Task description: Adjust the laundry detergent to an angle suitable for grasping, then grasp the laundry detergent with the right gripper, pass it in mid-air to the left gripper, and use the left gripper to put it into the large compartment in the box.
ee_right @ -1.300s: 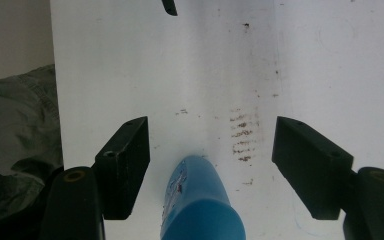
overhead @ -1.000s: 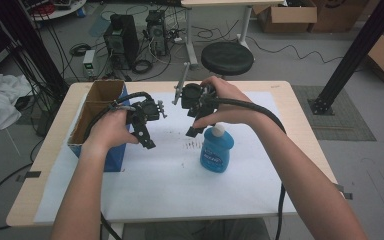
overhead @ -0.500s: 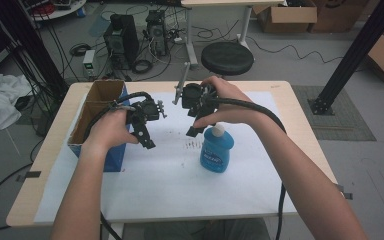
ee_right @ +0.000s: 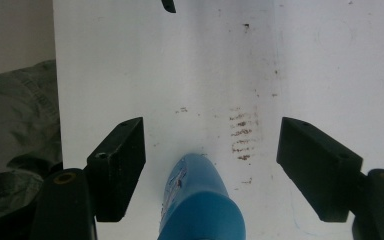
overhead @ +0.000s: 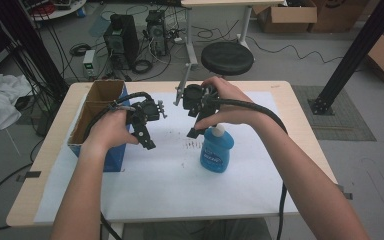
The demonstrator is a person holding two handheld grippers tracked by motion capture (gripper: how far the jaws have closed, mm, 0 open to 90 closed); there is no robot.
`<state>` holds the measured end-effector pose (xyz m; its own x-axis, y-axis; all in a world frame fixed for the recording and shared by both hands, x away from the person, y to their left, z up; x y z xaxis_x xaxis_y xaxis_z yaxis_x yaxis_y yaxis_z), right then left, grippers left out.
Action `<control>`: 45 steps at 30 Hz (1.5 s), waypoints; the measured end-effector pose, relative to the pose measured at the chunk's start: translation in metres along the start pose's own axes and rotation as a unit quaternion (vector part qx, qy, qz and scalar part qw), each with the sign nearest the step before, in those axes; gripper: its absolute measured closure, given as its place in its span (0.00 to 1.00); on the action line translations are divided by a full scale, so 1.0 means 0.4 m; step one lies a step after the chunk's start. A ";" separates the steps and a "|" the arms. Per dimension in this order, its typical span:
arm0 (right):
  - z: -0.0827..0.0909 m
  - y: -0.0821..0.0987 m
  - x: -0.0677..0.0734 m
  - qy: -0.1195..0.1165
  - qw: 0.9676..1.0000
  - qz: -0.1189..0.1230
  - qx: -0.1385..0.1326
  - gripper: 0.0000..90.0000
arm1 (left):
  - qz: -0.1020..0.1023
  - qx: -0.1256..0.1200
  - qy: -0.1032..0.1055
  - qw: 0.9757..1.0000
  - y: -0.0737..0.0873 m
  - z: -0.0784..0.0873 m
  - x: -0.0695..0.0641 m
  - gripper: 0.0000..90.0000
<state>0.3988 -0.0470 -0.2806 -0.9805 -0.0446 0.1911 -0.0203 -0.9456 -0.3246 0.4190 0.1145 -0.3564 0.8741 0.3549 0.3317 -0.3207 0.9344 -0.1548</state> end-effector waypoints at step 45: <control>0.102 0.205 0.061 0.022 0.986 -0.009 -0.167 0.23 | 0.001 -0.003 0.000 1.000 0.003 0.017 -0.007 0.00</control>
<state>0.3811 -0.1389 -0.2648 -0.9867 -0.0074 0.1625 -0.0946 -0.7868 -0.6099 0.4136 0.1146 -0.3512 0.8732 0.3573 0.3315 -0.3205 0.9333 -0.1619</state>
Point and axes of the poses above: each handheld gripper's, and its own axes: z roughly backward along the jaws, y roughly out of its underside, x roughly to its left, the point moved 5 cm from there along -z, roughly forward along the jaws, and after that the axes turned 15 degrees about -y, right-handed, at the moved point
